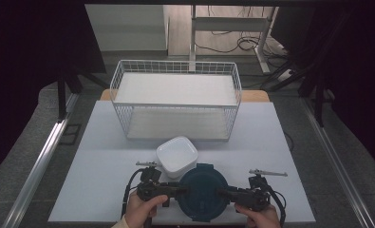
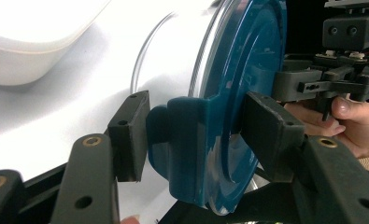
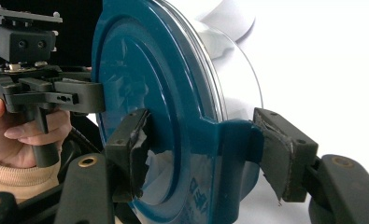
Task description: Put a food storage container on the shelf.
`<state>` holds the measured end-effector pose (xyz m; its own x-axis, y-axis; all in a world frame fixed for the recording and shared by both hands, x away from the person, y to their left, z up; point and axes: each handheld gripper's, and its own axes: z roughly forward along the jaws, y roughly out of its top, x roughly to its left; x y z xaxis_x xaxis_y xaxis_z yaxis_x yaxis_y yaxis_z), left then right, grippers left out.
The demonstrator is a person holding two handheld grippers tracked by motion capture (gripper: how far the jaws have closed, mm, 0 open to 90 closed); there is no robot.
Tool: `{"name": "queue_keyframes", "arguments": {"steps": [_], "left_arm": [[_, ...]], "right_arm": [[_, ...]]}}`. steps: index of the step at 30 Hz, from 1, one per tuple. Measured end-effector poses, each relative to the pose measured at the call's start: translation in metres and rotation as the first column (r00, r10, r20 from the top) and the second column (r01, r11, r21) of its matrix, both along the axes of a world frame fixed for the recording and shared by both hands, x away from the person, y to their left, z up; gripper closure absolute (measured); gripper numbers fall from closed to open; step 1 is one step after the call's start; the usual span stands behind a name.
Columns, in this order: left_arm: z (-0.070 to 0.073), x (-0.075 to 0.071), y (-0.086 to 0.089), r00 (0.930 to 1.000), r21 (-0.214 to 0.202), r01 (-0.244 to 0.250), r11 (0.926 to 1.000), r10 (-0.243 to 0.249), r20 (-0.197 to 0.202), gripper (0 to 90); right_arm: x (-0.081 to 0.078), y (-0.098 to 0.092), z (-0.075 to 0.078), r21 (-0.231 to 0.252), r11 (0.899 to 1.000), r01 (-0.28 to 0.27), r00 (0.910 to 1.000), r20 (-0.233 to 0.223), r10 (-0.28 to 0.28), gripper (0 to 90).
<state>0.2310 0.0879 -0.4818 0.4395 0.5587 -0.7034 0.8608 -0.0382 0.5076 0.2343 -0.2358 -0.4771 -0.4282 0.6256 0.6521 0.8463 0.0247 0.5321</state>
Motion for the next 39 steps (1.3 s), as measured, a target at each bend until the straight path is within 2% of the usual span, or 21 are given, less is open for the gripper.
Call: {"name": "queue_keyframes", "arguments": {"steps": [10,20,28,39], "left_arm": [[0.008,0.003,0.002,0.9998,0.007,0.003,1.0000,-0.004,0.022,43.3],[0.020,0.009,0.003,0.9990,-0.005,0.005,1.0000,-0.005,0.045,43.1],[0.039,0.019,0.005,0.9971,0.001,0.002,1.0000,-0.002,0.076,43.1],[0.065,0.037,0.014,0.9941,-0.013,-0.011,0.9999,0.012,0.108,43.1]], "right_arm": [[0.003,0.001,0.006,0.005,1.000,-0.001,0.9998,0.018,0.001,38.8],[0.009,0.003,0.022,0.000,1.000,0.002,0.9986,0.053,-0.002,39.3],[0.019,0.004,0.040,0.002,1.000,-0.004,0.9965,0.083,0.004,39.4],[0.042,0.012,0.069,0.002,1.000,-0.019,0.9920,0.125,0.019,40.0]]}}
